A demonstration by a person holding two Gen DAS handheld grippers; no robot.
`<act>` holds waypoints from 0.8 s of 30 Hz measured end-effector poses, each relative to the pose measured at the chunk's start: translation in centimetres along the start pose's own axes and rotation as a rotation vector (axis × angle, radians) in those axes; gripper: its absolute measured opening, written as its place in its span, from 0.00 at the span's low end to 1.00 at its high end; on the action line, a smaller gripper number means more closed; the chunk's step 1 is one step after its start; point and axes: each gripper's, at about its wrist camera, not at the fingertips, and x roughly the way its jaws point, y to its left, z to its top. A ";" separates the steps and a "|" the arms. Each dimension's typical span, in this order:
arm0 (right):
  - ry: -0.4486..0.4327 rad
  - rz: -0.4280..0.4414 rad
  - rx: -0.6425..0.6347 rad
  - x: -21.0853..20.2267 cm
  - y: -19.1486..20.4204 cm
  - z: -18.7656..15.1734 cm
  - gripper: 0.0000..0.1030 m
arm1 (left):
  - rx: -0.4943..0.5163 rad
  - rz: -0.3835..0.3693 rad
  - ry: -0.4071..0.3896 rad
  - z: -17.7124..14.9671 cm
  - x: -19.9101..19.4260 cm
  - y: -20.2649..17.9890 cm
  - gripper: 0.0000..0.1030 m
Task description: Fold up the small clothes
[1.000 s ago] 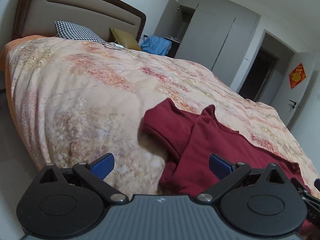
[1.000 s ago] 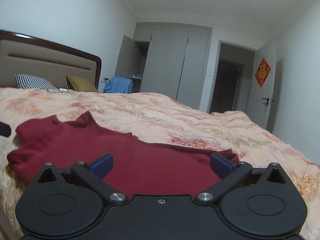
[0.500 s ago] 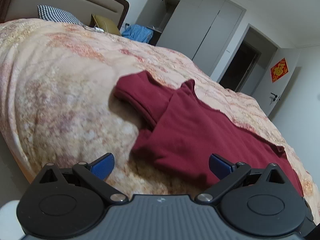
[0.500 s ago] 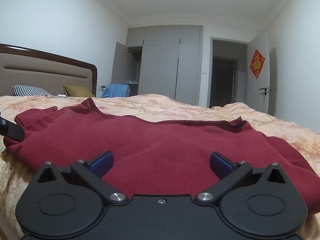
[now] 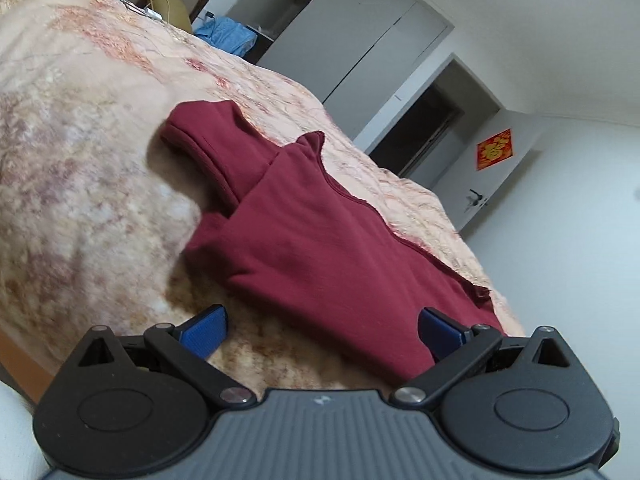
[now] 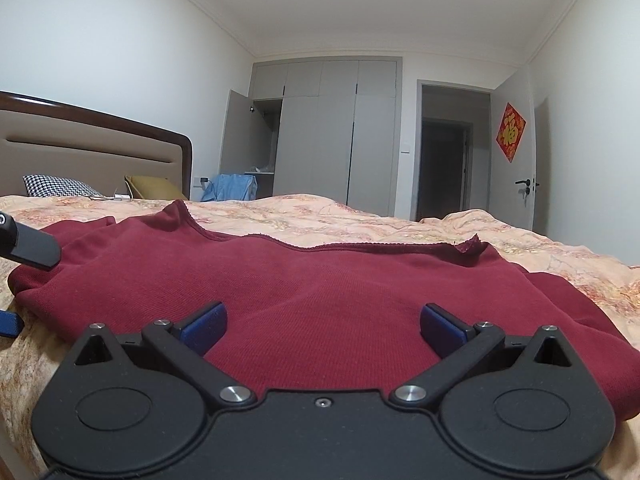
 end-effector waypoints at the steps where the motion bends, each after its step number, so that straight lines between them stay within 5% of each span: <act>1: -0.001 -0.001 0.000 0.0 0.0 0.0 1.00 | 0.003 0.001 -0.003 -0.1 0.1 0.1 1.00; 7: -0.011 -0.011 -0.008 -0.2 0.3 -0.3 1.00 | -0.064 -0.027 -0.060 0.8 0.9 1.1 1.00; 11: -0.015 -0.011 -0.008 -0.2 0.3 -0.5 1.00 | -0.092 -0.110 -0.126 2.1 2.5 1.9 1.00; 24: -0.030 -0.019 -0.017 -0.2 0.5 -0.7 1.00 | 0.115 -0.094 -0.155 1.4 4.8 0.8 1.00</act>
